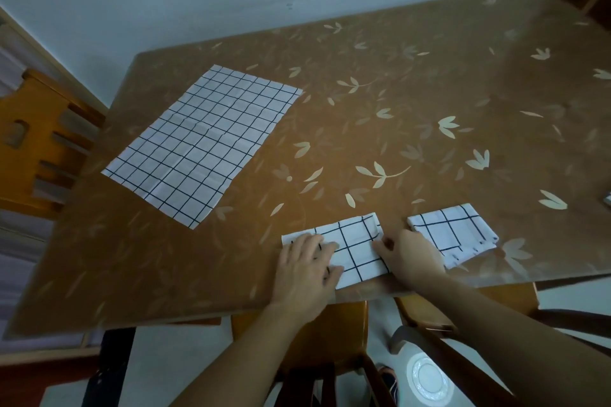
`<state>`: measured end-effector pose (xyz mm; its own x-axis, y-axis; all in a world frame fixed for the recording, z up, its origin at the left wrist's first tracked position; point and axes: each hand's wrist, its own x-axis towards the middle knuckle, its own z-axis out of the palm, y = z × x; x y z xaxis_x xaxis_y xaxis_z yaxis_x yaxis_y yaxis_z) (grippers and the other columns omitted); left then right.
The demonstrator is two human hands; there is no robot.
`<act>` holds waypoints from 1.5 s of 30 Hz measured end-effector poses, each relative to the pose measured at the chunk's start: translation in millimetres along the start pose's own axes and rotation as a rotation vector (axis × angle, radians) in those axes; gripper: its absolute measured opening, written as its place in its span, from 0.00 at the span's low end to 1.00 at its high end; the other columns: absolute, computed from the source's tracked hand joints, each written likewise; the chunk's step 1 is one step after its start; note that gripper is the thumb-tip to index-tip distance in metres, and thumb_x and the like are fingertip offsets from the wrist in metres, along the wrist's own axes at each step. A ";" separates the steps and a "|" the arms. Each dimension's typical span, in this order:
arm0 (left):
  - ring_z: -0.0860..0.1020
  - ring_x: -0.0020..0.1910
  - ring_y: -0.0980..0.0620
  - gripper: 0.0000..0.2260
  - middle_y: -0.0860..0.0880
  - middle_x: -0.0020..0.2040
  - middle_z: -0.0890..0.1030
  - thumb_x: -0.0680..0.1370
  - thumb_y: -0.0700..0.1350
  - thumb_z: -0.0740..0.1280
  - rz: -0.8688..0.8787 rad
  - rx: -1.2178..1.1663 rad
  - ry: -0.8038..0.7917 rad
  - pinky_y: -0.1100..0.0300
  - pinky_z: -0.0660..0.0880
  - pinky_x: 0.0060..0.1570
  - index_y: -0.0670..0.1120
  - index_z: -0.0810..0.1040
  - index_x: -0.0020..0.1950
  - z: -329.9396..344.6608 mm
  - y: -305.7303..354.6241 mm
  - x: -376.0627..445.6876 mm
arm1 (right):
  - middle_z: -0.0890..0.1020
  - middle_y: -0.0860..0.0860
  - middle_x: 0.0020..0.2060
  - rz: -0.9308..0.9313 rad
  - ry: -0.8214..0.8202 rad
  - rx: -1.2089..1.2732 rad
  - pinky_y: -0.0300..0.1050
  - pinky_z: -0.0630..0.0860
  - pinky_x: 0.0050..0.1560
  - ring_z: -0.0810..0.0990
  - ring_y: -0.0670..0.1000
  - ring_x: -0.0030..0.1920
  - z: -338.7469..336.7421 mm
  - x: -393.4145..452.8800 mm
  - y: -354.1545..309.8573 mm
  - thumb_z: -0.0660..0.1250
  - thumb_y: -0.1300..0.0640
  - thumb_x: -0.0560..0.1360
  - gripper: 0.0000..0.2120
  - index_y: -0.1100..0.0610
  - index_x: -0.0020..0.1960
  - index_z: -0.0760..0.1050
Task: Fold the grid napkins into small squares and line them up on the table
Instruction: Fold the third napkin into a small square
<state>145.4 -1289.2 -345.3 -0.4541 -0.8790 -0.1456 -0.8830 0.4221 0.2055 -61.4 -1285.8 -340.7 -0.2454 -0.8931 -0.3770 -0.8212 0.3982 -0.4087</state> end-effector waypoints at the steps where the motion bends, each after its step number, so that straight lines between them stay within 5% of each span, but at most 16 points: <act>1: 0.51 0.77 0.47 0.24 0.55 0.77 0.57 0.80 0.63 0.45 0.016 0.016 -0.089 0.47 0.49 0.74 0.60 0.58 0.75 4.5 5.2 5.3 | 0.79 0.48 0.31 0.004 0.012 0.004 0.42 0.73 0.31 0.78 0.48 0.33 1.9 1.1 -0.2 0.60 0.44 0.78 0.17 0.52 0.37 0.76; 4: 0.35 0.77 0.48 0.32 0.54 0.79 0.40 0.74 0.67 0.33 -0.003 0.036 -0.170 0.43 0.37 0.74 0.62 0.42 0.78 18.2 12.1 15.1 | 0.74 0.48 0.28 -0.002 0.071 0.031 0.42 0.71 0.31 0.78 0.52 0.34 8.5 2.7 1.1 0.59 0.44 0.79 0.17 0.51 0.35 0.71; 11: 0.32 0.76 0.48 0.32 0.53 0.79 0.36 0.73 0.67 0.30 -0.027 0.077 -0.191 0.42 0.35 0.73 0.61 0.35 0.76 24.2 2.6 23.3 | 0.75 0.46 0.34 0.004 0.201 0.150 0.47 0.76 0.35 0.77 0.51 0.35 8.0 -5.2 -3.3 0.60 0.44 0.78 0.11 0.51 0.43 0.70; 15: 0.33 0.77 0.48 0.31 0.53 0.79 0.37 0.73 0.68 0.30 0.004 0.089 -0.176 0.42 0.36 0.74 0.61 0.33 0.75 25.6 1.3 25.6 | 0.77 0.47 0.48 -0.367 0.461 0.075 0.42 0.76 0.33 0.79 0.49 0.38 7.2 -18.4 -21.0 0.62 0.49 0.78 0.10 0.52 0.56 0.73; 18: 0.32 0.76 0.48 0.31 0.51 0.79 0.37 0.77 0.65 0.35 0.037 0.149 -0.198 0.43 0.34 0.73 0.54 0.34 0.77 24.9 -0.2 28.3 | 0.72 0.50 0.68 -0.661 0.281 -0.071 0.47 0.71 0.62 0.72 0.51 0.66 25.7 -8.6 -43.8 0.53 0.46 0.81 0.20 0.52 0.69 0.69; 21: 0.32 0.76 0.48 0.30 0.52 0.78 0.36 0.79 0.64 0.40 0.032 0.139 -0.195 0.42 0.35 0.74 0.52 0.42 0.79 24.4 0.0 30.1 | 0.59 0.50 0.77 -0.550 0.129 -0.127 0.52 0.56 0.75 0.53 0.51 0.77 41.3 8.6 -32.0 0.44 0.43 0.82 0.27 0.52 0.77 0.58; 30: 0.31 0.76 0.52 0.34 0.54 0.76 0.31 0.76 0.70 0.37 0.017 0.170 -0.177 0.44 0.33 0.74 0.57 0.34 0.77 15.7 -51.3 12.1 | 0.52 0.53 0.78 -0.504 0.091 -0.374 0.47 0.40 0.75 0.47 0.52 0.78 40.2 13.0 -2.0 0.41 0.43 0.81 0.30 0.56 0.78 0.51; 33: 0.31 0.75 0.51 0.34 0.52 0.77 0.31 0.77 0.70 0.39 0.039 0.195 -0.197 0.43 0.34 0.73 0.56 0.34 0.77 12.3 -56.5 7.5 | 0.51 0.54 0.78 -0.375 0.067 -0.314 0.51 0.46 0.76 0.47 0.55 0.78 33.7 3.4 -8.2 0.49 0.43 0.81 0.29 0.55 0.78 0.51; 39: 0.30 0.75 0.51 0.34 0.51 0.77 0.32 0.75 0.70 0.35 0.028 0.184 -0.201 0.42 0.34 0.73 0.56 0.33 0.76 9.6 -52.8 7.1 | 0.70 0.55 0.63 0.032 0.027 -0.035 0.53 0.75 0.57 0.75 0.57 0.59 9.2 -22.4 -10.5 0.64 0.51 0.75 0.26 0.53 0.70 0.59; 42: 0.31 0.75 0.51 0.35 0.51 0.78 0.32 0.73 0.70 0.33 0.029 0.186 -0.203 0.42 0.34 0.73 0.55 0.32 0.76 8.7 -52.3 7.9 | 0.77 0.50 0.48 0.202 -0.043 0.129 0.48 0.77 0.45 0.79 0.52 0.45 5.6 -17.9 -11.4 0.67 0.51 0.73 0.23 0.55 0.64 0.64; 45: 0.32 0.76 0.50 0.36 0.51 0.78 0.33 0.73 0.70 0.33 0.034 0.178 -0.203 0.42 0.33 0.73 0.55 0.34 0.77 9.8 -53.5 7.3 | 0.80 0.48 0.43 0.222 -0.099 0.234 0.46 0.77 0.43 0.79 0.49 0.43 5.3 -15.4 -13.3 0.68 0.52 0.71 0.17 0.56 0.57 0.73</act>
<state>188.2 -1316.1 -366.8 -0.4829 -0.8087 -0.3359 -0.8655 0.4991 0.0425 -43.9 -1276.2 -333.9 -0.3441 -0.7593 -0.5523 -0.6101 0.6280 -0.4831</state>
